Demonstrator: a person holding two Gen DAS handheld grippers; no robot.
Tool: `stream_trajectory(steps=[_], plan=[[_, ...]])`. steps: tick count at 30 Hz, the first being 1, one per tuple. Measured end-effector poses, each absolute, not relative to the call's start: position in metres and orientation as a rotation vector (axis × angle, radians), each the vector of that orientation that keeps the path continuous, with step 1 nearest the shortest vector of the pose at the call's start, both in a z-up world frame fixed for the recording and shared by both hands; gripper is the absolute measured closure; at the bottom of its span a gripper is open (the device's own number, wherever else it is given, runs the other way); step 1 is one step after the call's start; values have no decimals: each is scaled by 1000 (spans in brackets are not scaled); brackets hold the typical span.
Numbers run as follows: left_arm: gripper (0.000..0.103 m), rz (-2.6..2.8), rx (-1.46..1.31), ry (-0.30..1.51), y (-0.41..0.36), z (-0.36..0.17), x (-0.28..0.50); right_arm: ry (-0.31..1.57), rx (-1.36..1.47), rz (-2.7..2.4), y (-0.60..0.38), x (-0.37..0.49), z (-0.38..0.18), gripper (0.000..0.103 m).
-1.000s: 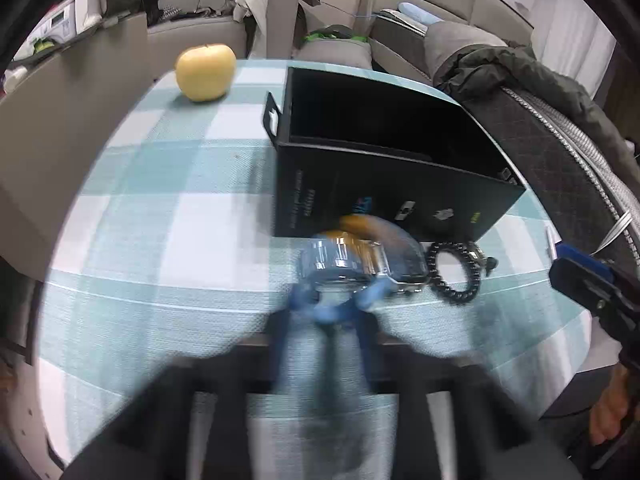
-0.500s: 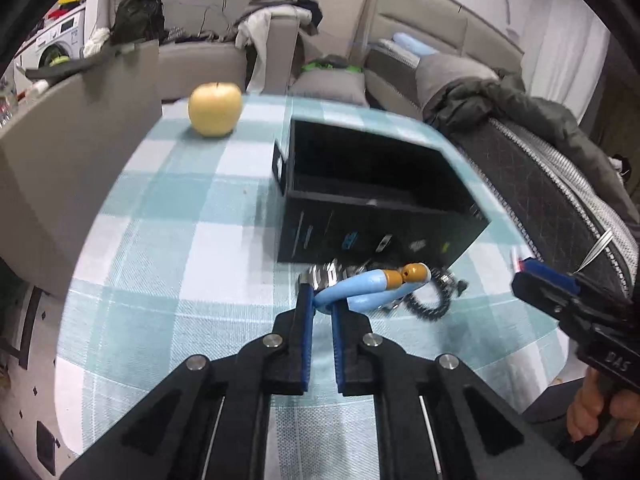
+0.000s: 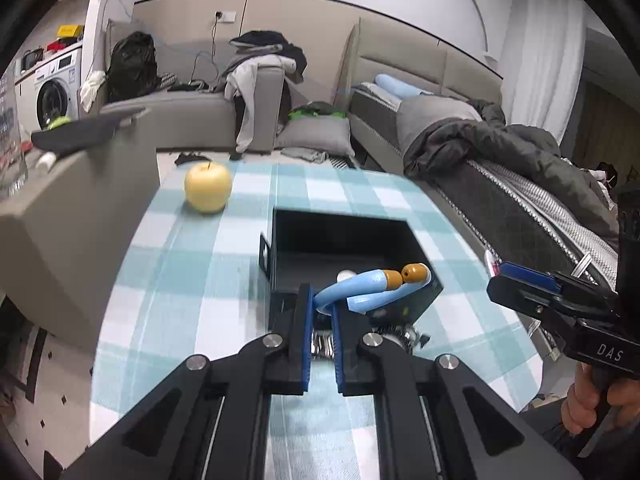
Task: Organize jewelry
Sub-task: 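Carry the blue bangle and white badge over the black box with both tools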
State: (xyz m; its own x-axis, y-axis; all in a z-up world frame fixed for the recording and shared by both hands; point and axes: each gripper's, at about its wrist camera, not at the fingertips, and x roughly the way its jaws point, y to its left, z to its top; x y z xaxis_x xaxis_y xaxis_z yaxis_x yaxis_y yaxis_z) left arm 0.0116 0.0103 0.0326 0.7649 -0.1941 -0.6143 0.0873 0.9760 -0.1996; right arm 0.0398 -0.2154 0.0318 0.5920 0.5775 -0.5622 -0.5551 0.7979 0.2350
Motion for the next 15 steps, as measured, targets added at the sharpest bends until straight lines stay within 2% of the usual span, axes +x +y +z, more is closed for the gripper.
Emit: stream_trajectory(steps=[8, 15], plan=[[99, -157, -174, 629, 18, 64, 31, 645, 104, 688, -216, 68, 51, 61], [99, -143, -124, 653, 10, 51, 78, 653, 93, 658, -212, 101, 33, 61]])
